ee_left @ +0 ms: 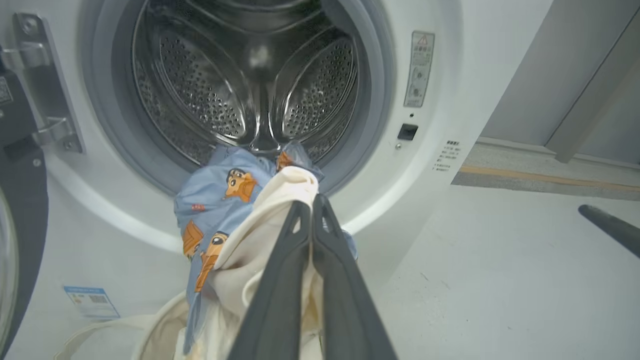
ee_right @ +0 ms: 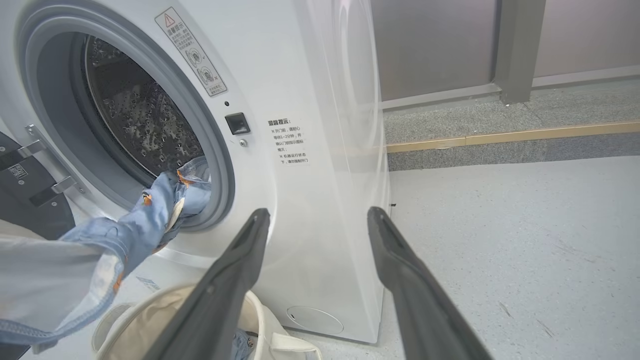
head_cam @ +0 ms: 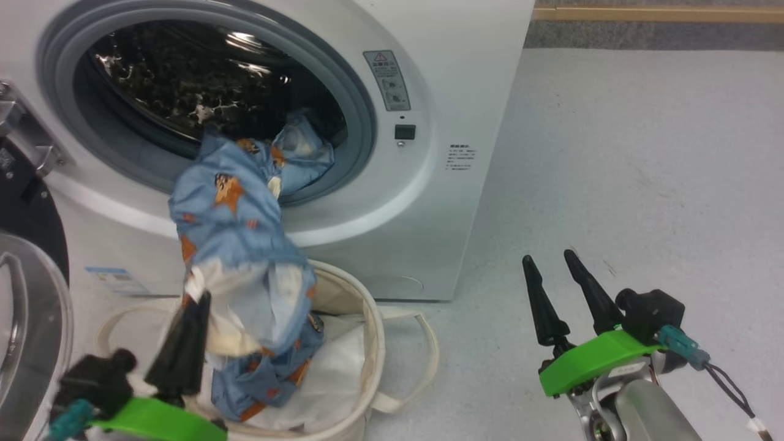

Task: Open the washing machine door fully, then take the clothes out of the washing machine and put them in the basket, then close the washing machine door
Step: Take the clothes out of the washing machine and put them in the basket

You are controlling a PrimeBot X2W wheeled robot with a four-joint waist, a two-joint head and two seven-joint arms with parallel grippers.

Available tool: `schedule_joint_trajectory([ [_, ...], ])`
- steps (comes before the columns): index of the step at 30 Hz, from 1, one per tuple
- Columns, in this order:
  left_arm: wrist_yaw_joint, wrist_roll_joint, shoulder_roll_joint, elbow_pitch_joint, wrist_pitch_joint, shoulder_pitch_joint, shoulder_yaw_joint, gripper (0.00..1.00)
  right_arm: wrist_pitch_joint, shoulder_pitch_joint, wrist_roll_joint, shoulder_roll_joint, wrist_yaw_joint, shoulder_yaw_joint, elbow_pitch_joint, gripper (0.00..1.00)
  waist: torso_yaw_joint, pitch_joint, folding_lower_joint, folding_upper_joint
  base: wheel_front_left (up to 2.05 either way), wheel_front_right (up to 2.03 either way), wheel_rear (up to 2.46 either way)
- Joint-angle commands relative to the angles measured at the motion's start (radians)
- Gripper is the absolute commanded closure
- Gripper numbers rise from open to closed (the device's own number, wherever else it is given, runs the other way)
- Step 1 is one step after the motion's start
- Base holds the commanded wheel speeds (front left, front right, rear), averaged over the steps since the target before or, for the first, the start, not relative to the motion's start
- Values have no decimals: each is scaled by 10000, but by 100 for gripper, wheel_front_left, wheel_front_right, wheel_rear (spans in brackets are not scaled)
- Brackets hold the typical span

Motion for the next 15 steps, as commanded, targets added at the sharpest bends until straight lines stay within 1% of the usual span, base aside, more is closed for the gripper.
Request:
schedule_joint_trajectory([
  [1, -106, -32, 107, 152, 34, -399, 276, 100, -124, -296, -71, 30, 8, 217, -317, 0, -87, 91, 1, -1, 0, 0, 0],
  [4, -437, -222, -250, 1367, -2, -615, -20, 100, -124, -356, -99, 30, 8, 165, -354, 0, -190, 242, 1, -1, 0, 0, 0],
  [6, -587, -100, -370, 2343, -34, -853, -246, 100, -124, -400, -117, 30, 8, 155, -379, 0, -266, 358, 1, -1, 0, 0, 0],
  [10, -1151, -292, -896, 4317, -142, -1471, -533, 100, -124, -481, -171, 30, 8, 104, -446, 0, -392, 623, 1, -1, 0, 0, 0],
  [15, -1735, -222, -1400, 6952, -272, -2517, -872, 100, -124, -621, -260, 30, 8, 54, -578, 0, -556, 1095, 1, -1, 0, 0, 0],
])
